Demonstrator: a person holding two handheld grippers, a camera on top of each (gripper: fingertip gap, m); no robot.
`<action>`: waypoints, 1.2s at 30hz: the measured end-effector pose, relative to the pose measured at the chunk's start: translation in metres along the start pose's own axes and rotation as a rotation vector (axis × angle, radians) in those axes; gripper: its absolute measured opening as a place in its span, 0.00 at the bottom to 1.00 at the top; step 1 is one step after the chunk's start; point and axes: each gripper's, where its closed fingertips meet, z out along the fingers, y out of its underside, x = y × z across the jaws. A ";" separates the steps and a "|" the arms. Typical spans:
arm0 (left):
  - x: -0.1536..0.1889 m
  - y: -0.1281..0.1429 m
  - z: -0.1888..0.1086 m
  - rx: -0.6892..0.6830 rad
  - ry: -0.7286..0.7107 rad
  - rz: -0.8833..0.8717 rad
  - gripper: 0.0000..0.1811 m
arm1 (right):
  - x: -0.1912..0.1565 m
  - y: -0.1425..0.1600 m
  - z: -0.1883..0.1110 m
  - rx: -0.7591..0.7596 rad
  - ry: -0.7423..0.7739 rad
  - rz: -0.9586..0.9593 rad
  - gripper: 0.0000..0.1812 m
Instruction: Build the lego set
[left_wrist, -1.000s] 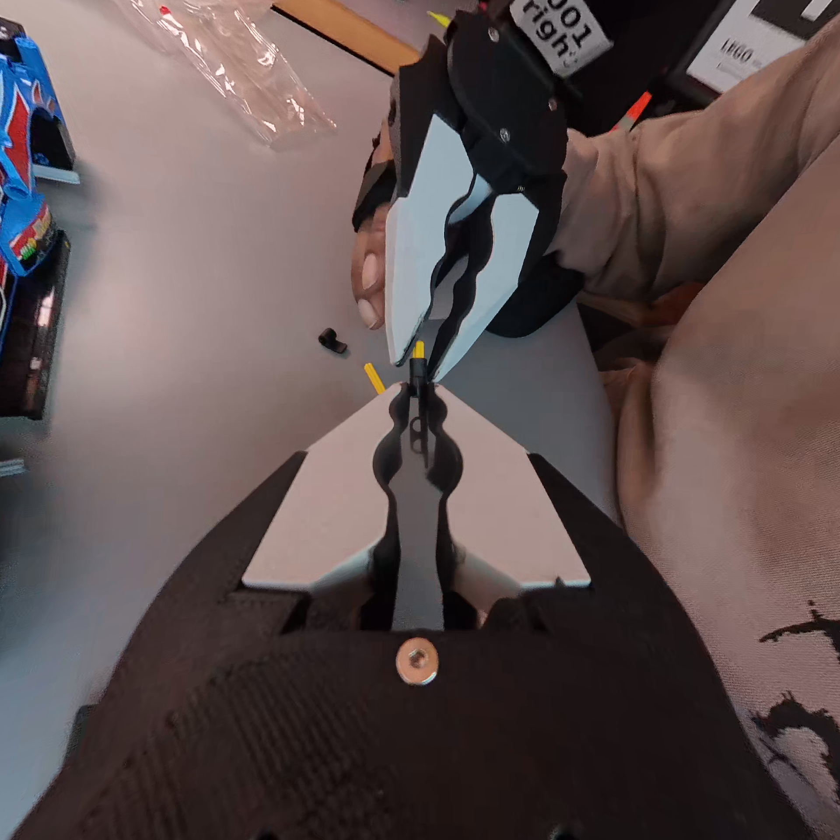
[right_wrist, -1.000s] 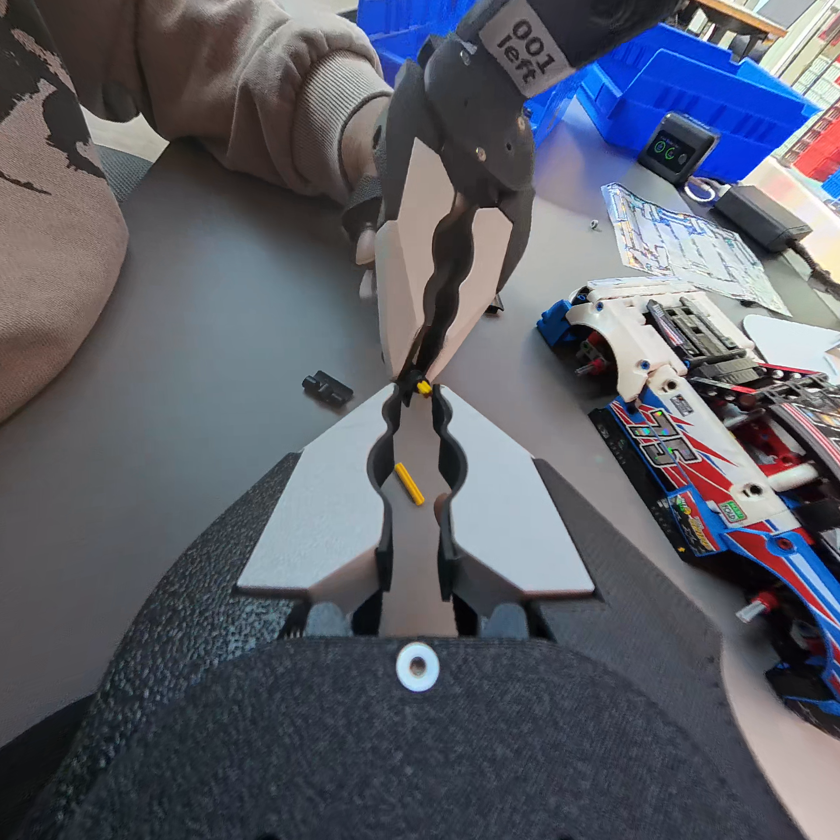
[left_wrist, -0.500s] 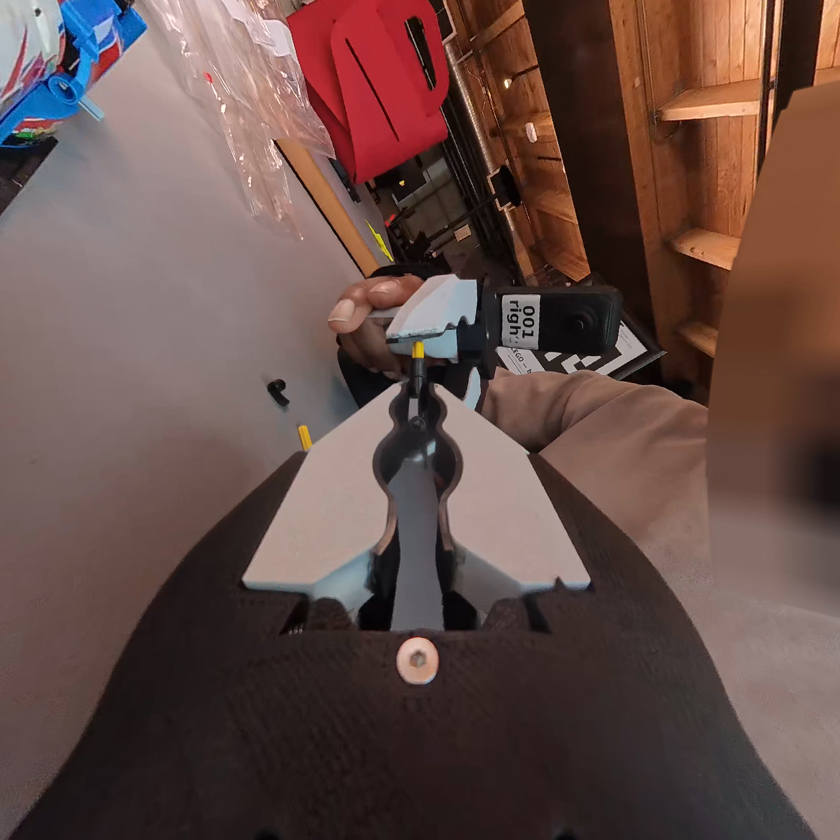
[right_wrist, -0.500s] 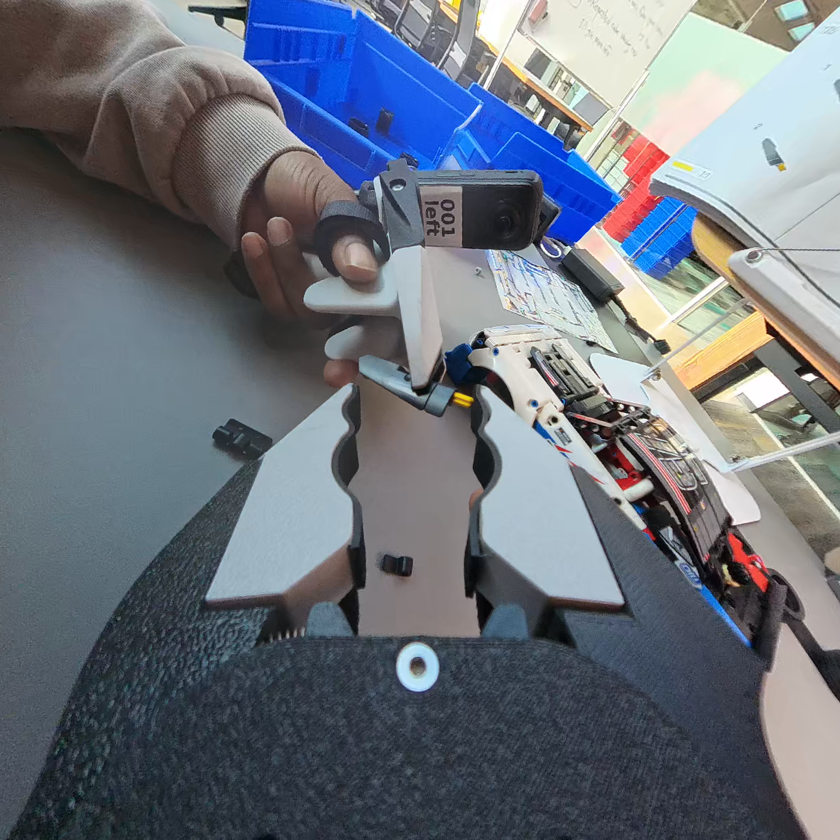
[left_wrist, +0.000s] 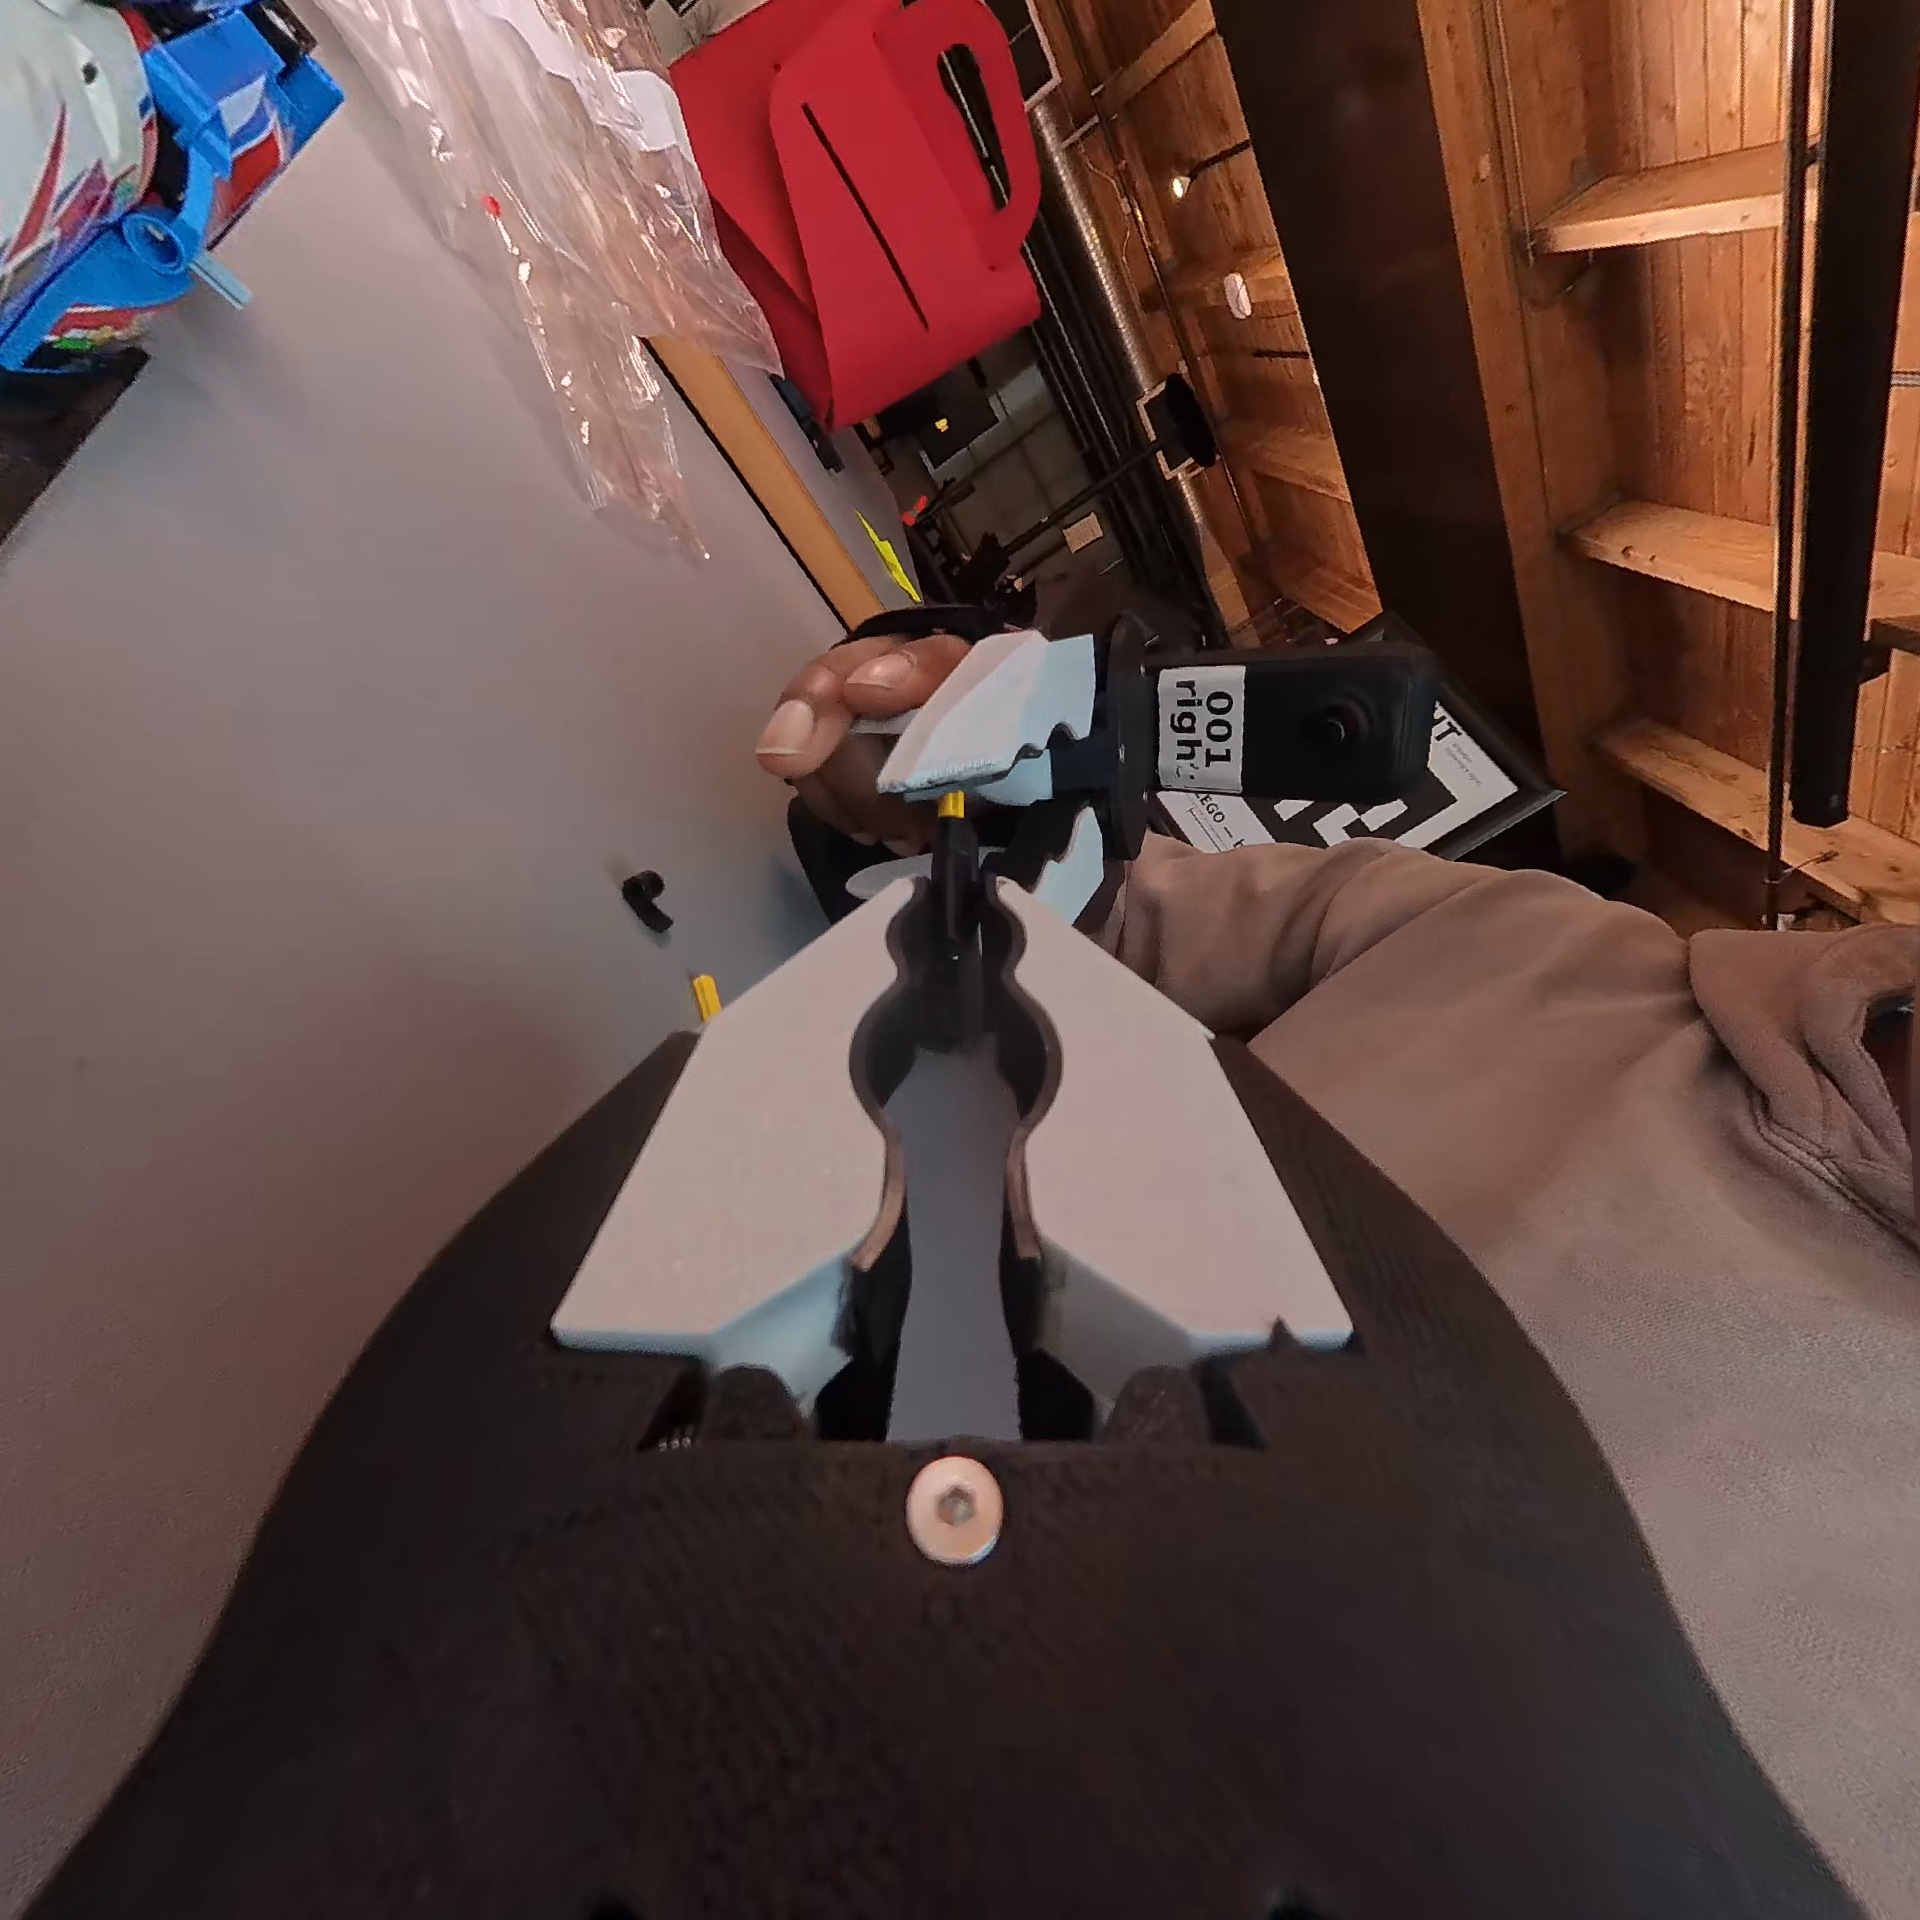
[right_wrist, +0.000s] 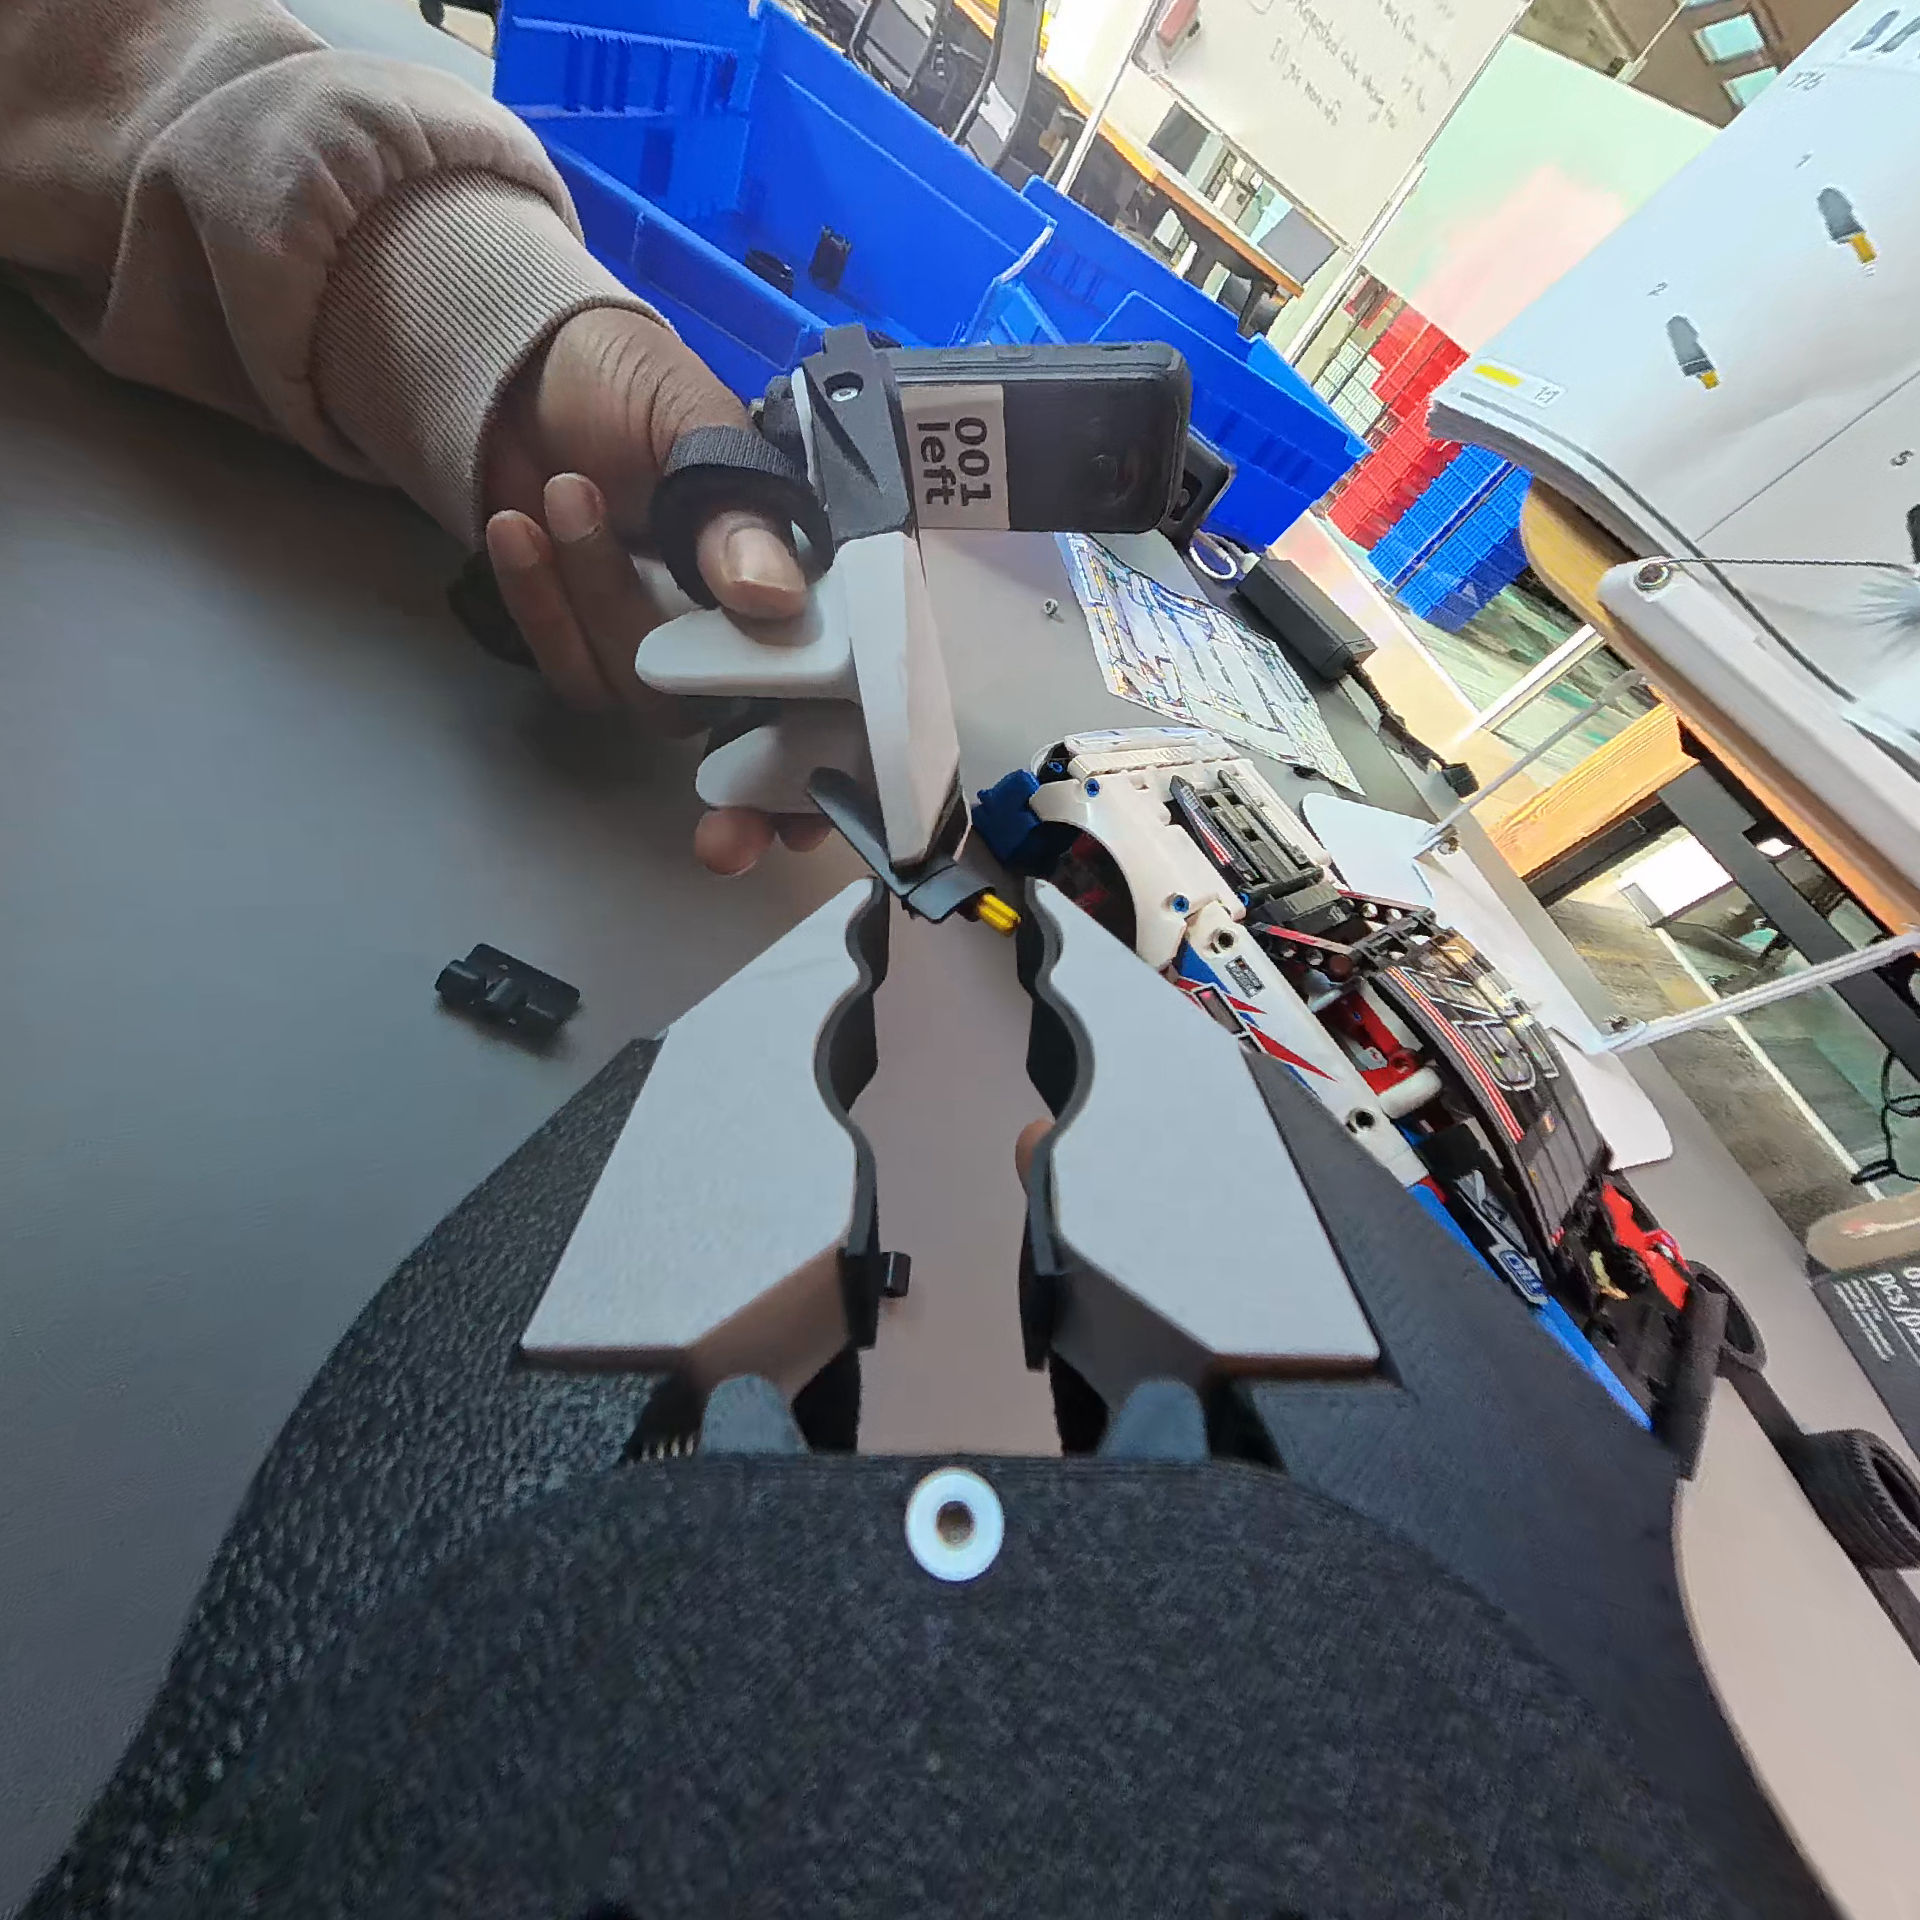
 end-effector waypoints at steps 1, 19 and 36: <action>0.000 0.001 0.000 -0.005 -0.002 0.002 0.04 | -0.001 0.000 0.000 0.004 0.000 -0.005 0.12; 0.011 0.038 0.005 -0.241 0.068 0.010 0.04 | -0.040 0.001 -0.025 0.030 -0.357 0.007 0.02; 0.012 0.010 0.000 -0.094 0.030 0.133 0.05 | 0.003 -0.011 -0.027 0.111 -0.150 0.068 0.10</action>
